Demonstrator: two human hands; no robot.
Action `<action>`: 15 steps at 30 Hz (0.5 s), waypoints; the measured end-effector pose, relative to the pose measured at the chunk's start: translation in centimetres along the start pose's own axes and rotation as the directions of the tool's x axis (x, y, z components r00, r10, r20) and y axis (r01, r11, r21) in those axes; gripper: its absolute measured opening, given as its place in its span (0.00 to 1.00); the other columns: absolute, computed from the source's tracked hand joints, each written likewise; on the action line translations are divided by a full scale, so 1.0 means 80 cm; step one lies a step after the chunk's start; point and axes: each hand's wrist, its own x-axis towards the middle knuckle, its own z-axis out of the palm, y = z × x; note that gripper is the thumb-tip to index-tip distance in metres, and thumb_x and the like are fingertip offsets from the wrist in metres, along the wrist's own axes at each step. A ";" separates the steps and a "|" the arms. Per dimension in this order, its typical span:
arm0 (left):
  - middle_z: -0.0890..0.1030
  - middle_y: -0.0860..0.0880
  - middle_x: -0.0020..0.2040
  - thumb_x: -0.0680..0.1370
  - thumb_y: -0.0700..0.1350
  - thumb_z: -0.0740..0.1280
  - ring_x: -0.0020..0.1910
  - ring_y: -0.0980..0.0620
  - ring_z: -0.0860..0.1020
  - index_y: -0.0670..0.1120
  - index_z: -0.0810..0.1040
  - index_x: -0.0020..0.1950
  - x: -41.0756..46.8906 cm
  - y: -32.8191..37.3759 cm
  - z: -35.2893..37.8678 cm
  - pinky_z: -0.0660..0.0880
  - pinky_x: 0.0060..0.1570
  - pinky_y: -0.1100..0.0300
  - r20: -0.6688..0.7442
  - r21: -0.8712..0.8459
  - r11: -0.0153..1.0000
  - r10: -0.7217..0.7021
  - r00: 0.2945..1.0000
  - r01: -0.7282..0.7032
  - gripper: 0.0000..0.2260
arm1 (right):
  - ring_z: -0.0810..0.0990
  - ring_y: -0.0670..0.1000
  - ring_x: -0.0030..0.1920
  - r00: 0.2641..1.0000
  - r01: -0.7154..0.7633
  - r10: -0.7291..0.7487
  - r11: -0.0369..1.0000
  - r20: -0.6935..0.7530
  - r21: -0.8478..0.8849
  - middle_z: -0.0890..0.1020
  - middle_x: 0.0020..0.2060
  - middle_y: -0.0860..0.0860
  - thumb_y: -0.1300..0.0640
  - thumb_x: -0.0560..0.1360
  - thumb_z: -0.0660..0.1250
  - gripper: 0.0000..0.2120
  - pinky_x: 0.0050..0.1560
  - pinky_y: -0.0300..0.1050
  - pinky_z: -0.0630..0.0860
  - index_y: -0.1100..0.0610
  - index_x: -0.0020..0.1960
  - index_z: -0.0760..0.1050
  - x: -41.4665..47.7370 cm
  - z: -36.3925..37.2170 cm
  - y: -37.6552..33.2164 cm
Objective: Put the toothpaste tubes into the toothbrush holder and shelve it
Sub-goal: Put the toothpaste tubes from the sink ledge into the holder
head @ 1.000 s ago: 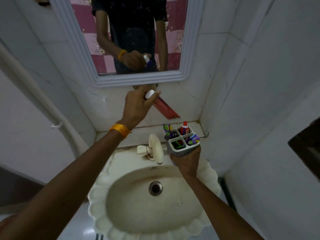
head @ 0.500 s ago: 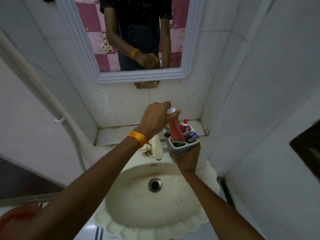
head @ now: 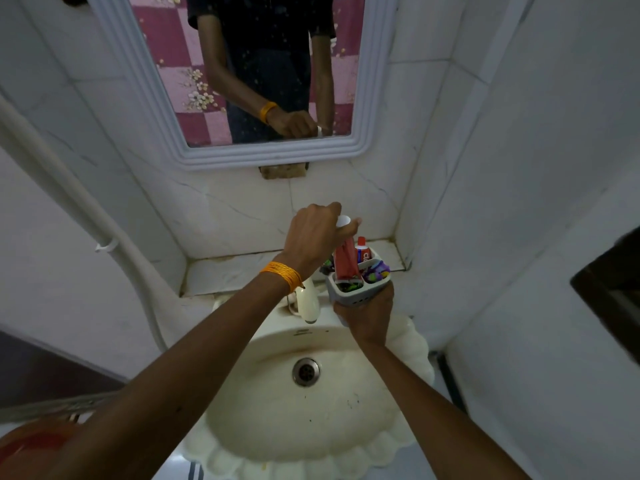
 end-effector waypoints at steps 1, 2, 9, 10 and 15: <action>0.74 0.47 0.34 0.79 0.60 0.62 0.32 0.47 0.72 0.42 0.76 0.44 0.000 0.000 0.002 0.65 0.34 0.57 0.013 -0.001 1.000 0.001 1.000 -0.001 0.21 | 0.81 0.58 0.67 1.000 0.010 -0.010 1.000 0.001 0.001 0.79 0.66 0.57 0.41 0.52 0.85 0.59 0.64 0.60 0.83 0.60 0.76 0.65 -0.001 -0.001 -0.001; 0.74 0.47 0.34 0.79 0.60 0.62 0.32 0.47 0.72 0.43 0.75 0.42 -0.001 0.001 0.005 0.66 0.34 0.57 0.026 0.002 1.000 0.001 1.000 -0.001 0.20 | 0.81 0.57 0.68 1.000 0.021 -0.021 1.000 -0.002 0.003 0.79 0.66 0.57 0.40 0.53 0.85 0.59 0.65 0.60 0.83 0.61 0.76 0.65 -0.002 -0.002 -0.003; 0.80 0.43 0.37 0.79 0.59 0.62 0.33 0.46 0.73 0.41 0.76 0.43 -0.001 -0.005 0.015 0.69 0.34 0.56 0.057 0.008 0.999 -0.046 0.997 0.045 0.20 | 0.81 0.57 0.68 1.000 0.000 -0.001 0.999 0.003 0.053 0.80 0.67 0.57 0.40 0.54 0.85 0.59 0.66 0.60 0.82 0.61 0.77 0.65 -0.002 -0.005 -0.002; 0.80 0.42 0.37 0.79 0.59 0.62 0.33 0.46 0.72 0.41 0.76 0.44 0.001 -0.006 0.013 0.70 0.34 0.55 0.045 0.012 0.999 -0.039 0.998 0.038 0.20 | 0.81 0.57 0.68 1.000 -0.019 0.019 0.999 0.004 0.050 0.80 0.67 0.57 0.41 0.53 0.86 0.59 0.65 0.61 0.83 0.61 0.76 0.65 0.000 -0.005 -0.001; 0.82 0.43 0.40 0.79 0.59 0.62 0.34 0.46 0.75 0.41 0.78 0.46 0.009 -0.012 0.007 0.75 0.36 0.54 0.085 0.006 0.999 0.037 0.996 -0.038 0.20 | 0.81 0.58 0.66 1.000 -0.022 0.022 1.000 0.020 0.012 0.80 0.65 0.57 0.40 0.51 0.85 0.60 0.62 0.59 0.84 0.61 0.76 0.66 0.006 0.000 -0.005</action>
